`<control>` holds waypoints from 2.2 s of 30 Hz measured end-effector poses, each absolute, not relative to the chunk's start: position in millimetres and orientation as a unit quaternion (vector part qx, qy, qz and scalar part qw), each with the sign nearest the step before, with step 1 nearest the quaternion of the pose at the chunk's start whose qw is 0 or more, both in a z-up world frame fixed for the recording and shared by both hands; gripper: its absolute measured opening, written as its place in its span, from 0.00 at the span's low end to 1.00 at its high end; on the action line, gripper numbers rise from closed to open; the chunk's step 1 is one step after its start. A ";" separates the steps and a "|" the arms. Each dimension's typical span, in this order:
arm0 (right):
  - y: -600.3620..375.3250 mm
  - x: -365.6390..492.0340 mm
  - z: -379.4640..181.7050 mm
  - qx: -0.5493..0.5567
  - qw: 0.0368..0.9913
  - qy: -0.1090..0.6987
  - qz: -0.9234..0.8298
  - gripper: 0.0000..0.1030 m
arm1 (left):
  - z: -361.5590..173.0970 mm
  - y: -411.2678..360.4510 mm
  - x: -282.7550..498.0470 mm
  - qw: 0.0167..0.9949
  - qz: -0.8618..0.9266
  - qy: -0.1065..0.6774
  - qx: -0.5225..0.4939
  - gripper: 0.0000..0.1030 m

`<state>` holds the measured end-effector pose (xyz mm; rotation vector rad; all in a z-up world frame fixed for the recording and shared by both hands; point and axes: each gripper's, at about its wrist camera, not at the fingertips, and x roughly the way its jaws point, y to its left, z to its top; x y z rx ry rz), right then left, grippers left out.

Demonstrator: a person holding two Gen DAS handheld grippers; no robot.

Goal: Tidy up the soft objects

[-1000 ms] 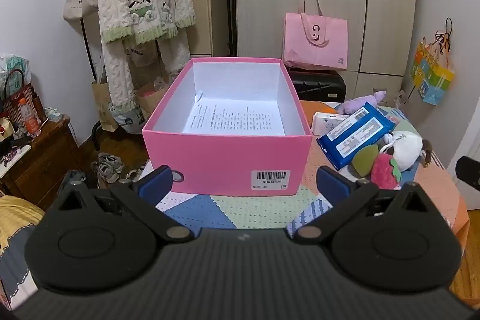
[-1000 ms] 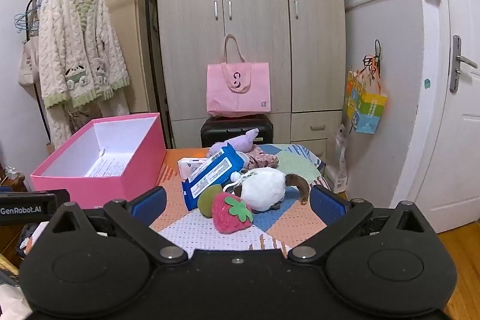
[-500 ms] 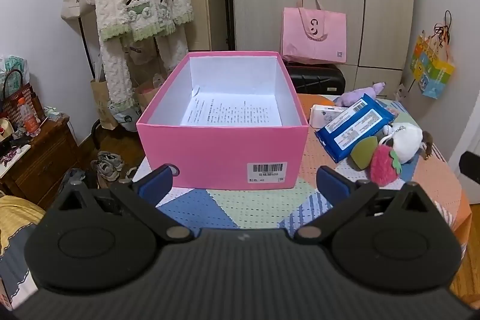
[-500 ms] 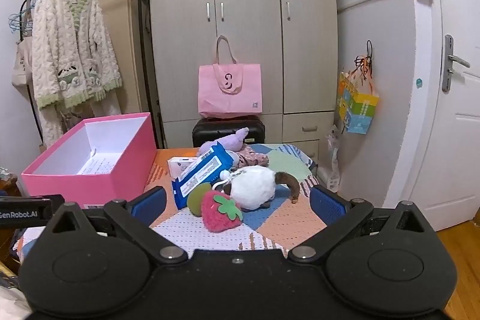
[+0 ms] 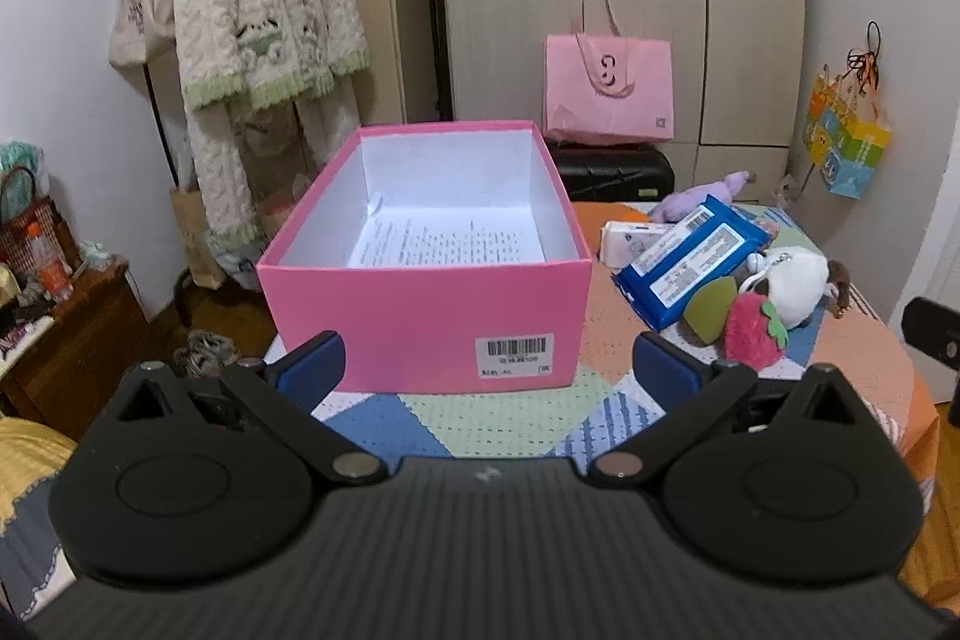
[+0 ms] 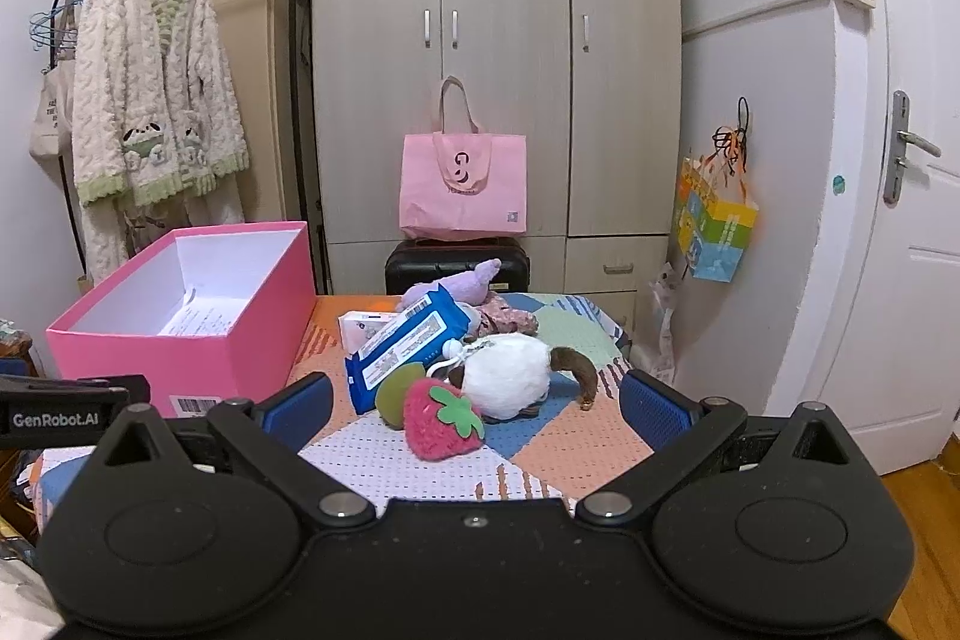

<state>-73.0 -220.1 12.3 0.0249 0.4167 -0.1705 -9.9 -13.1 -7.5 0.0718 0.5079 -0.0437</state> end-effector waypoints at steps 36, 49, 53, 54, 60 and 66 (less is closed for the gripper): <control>-225.7 -93.4 1.7 0.008 0.973 0.213 -0.082 1.00 | -19.6 -9.6 -29.0 0.968 -0.030 0.248 0.038 1.00; -224.9 -100.0 3.8 0.000 0.975 0.205 -0.088 1.00 | -13.1 -7.9 -41.8 0.968 -0.050 0.243 0.035 1.00; -227.5 -100.6 5.0 0.002 0.975 0.205 -0.089 1.00 | -11.1 -8.6 -46.0 0.970 -0.051 0.235 0.039 1.00; -227.7 -100.6 5.1 0.002 0.975 0.205 -0.090 1.00 | -11.2 -9.0 -46.2 0.970 -0.052 0.235 0.040 1.00; -229.1 -103.4 6.2 0.011 0.977 0.199 -0.077 1.00 | -12.3 -11.6 -45.2 0.969 -0.052 0.237 0.053 1.00; -228.8 -103.7 5.9 0.009 0.977 0.198 -0.075 1.00 | -13.3 -11.0 -40.4 0.967 -0.054 0.243 0.048 1.00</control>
